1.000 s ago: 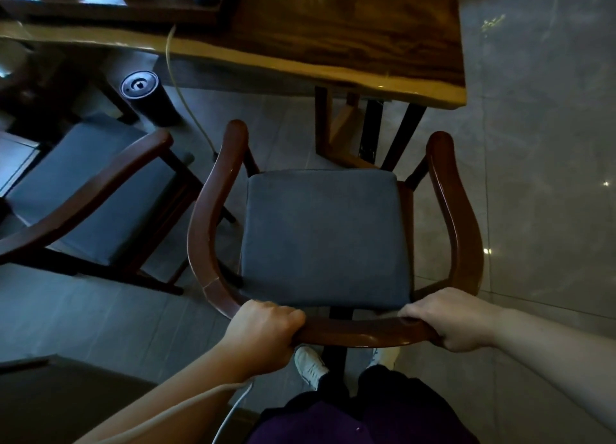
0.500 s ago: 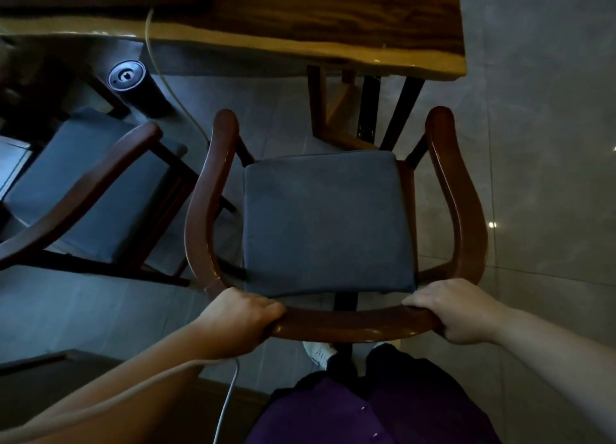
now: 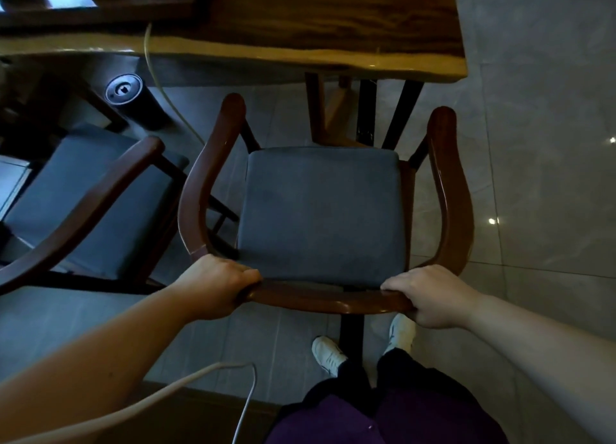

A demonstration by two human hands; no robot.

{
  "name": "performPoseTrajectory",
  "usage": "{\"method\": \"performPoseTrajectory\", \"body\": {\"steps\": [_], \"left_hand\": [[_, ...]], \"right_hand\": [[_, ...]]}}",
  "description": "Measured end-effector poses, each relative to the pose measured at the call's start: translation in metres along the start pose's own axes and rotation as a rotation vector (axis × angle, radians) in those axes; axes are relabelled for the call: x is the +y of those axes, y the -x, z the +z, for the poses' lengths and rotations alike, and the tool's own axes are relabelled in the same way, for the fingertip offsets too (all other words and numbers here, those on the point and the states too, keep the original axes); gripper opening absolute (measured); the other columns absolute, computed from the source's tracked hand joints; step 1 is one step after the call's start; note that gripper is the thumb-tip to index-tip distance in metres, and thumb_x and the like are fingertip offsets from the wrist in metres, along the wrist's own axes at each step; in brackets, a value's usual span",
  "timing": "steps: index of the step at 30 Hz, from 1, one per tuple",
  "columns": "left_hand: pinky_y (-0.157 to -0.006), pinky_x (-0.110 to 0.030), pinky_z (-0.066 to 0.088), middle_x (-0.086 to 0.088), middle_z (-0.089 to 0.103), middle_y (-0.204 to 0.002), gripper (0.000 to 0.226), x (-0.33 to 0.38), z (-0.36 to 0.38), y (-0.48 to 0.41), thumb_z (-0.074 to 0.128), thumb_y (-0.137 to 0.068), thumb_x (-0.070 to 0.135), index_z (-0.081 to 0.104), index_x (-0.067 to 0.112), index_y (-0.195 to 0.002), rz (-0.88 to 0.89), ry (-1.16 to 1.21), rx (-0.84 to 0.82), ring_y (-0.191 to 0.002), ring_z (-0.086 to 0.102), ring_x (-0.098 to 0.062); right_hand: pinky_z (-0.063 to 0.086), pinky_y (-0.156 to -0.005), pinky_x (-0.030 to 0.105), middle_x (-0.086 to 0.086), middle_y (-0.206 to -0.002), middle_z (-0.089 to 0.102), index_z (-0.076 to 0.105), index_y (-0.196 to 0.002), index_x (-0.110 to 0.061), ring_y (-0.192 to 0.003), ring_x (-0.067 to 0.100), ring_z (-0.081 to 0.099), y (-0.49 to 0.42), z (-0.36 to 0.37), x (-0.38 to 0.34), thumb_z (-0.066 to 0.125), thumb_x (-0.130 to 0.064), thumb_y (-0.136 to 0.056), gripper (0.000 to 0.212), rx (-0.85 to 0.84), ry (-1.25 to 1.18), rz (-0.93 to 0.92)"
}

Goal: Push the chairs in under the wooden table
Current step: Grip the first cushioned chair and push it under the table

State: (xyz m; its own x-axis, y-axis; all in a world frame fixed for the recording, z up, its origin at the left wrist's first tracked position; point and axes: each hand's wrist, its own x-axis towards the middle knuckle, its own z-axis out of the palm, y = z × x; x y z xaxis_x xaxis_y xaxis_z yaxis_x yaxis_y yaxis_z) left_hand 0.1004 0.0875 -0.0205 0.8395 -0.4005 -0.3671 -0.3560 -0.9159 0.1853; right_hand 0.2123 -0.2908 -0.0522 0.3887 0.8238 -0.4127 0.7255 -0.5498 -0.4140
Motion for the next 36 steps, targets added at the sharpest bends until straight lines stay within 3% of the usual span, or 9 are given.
{"method": "performPoseTrajectory", "body": {"steps": [6,10,16,26,29,32,36], "left_hand": [[-0.057,-0.029,0.053,0.010,0.066,-0.076,0.015,-0.001,0.001,-0.003,0.069,-0.074,0.032,0.064,0.029,-0.089,-0.019,0.032,0.133,-0.069,0.065,-0.015],[-0.054,-0.032,0.053,0.008,0.066,-0.074,0.021,0.015,0.010,-0.014,0.049,-0.080,0.040,0.063,0.027,-0.087,0.000,0.058,0.183,-0.066,0.064,-0.017],[-0.049,-0.033,0.050,0.008,0.064,-0.072,0.020,0.039,0.015,-0.046,0.048,-0.080,0.041,0.060,0.027,-0.086,-0.015,0.076,0.205,-0.061,0.061,-0.017],[-0.054,-0.029,0.049,0.013,0.062,-0.077,0.010,0.043,0.000,-0.057,0.050,-0.084,0.037,0.057,0.031,-0.089,0.046,0.079,0.054,-0.068,0.060,-0.010],[-0.062,-0.032,0.051,0.012,0.062,-0.082,0.013,0.036,-0.013,-0.062,0.050,-0.088,0.039,0.057,0.031,-0.095,0.040,0.066,-0.039,-0.073,0.060,-0.011],[-0.068,-0.035,0.053,0.012,0.064,-0.086,0.025,0.023,-0.027,-0.068,0.037,-0.087,0.047,0.056,0.034,-0.097,-0.010,0.044,-0.089,-0.076,0.062,-0.011],[-0.081,-0.033,0.050,0.014,0.063,-0.097,0.017,0.008,-0.039,-0.068,0.048,-0.092,0.043,0.056,0.040,-0.106,-0.117,0.022,-0.146,-0.089,0.060,-0.008]], "right_hand": [[0.055,-0.082,0.033,-0.010,-0.110,0.070,0.057,-0.126,-0.033,-0.097,0.011,0.066,-0.010,-0.017,0.008,0.066,-0.029,-0.087,0.041,-0.146,0.050,-0.017],[0.056,-0.081,0.033,-0.010,-0.104,0.069,0.055,-0.122,-0.035,-0.094,0.009,0.065,-0.007,-0.024,0.026,0.065,-0.024,-0.086,0.040,-0.244,0.092,-0.007],[0.057,-0.076,0.028,-0.014,-0.093,0.066,0.059,-0.110,-0.039,-0.088,0.002,0.064,0.000,-0.041,0.068,0.069,-0.020,-0.086,0.032,-0.221,0.122,0.036],[0.056,-0.083,0.032,-0.011,-0.101,0.069,0.064,-0.115,-0.034,-0.095,0.008,0.065,0.006,-0.037,0.076,0.064,-0.015,-0.084,0.036,-0.153,0.077,0.039],[0.055,-0.084,0.033,-0.010,-0.104,0.069,0.064,-0.115,-0.032,-0.097,0.011,0.065,0.004,-0.041,0.076,0.063,-0.014,-0.084,0.036,-0.119,0.094,0.046],[0.056,-0.079,0.032,-0.008,-0.100,0.069,0.065,-0.113,-0.032,-0.092,0.011,0.066,-0.004,-0.053,0.075,0.063,-0.015,-0.085,0.034,-0.088,0.093,0.044],[0.054,-0.074,0.028,-0.009,-0.094,0.070,0.066,-0.109,-0.033,-0.086,0.010,0.066,-0.019,-0.059,0.063,0.063,-0.019,-0.085,0.027,-0.030,0.118,0.025]]}}
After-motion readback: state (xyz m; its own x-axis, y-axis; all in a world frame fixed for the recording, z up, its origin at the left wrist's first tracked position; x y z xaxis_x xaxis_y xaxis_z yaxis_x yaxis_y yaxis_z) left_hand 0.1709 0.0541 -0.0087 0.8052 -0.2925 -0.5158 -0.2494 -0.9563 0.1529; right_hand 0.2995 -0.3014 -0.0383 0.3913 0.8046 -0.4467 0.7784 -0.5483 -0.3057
